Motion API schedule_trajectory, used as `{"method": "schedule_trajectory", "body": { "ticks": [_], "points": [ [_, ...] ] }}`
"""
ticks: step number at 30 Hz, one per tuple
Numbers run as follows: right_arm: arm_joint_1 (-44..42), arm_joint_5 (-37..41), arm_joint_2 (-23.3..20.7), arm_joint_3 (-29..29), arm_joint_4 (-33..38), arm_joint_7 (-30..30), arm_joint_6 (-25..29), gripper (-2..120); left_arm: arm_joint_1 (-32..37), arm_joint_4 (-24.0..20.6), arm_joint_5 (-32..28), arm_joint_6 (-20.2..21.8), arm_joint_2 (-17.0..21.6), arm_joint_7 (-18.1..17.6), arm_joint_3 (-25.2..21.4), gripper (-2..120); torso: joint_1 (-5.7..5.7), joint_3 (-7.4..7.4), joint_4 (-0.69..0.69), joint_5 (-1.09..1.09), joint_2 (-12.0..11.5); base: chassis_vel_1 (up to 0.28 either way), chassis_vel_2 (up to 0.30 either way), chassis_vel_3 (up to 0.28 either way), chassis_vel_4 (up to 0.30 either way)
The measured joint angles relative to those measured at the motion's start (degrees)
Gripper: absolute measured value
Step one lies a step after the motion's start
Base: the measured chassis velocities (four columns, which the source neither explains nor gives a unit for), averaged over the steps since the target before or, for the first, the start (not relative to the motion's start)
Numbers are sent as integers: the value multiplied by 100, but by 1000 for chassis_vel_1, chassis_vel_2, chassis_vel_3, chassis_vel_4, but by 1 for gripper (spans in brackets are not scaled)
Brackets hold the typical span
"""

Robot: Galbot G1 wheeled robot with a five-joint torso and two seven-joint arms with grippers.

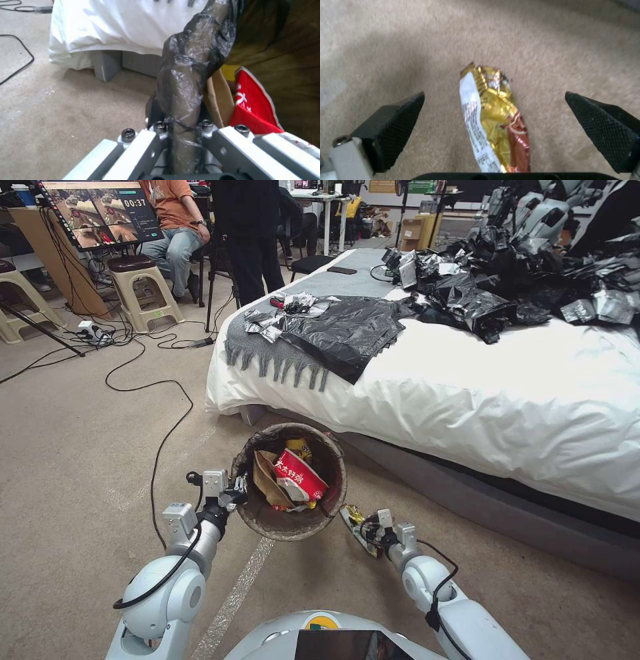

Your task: Pick up the trash bin, then pick up the garbage from the floor and place it into the trash bin.

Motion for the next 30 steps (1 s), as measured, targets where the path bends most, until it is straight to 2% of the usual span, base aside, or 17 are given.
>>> {"method": "schedule_trajectory", "body": {
  "ticks": [30],
  "points": [
    [447,-522,328,-120,-925,-286,283,100,20,6,67,-19,-38,16,20,0,0,0,1,0,0,0,0,0,0]
  ]
}}
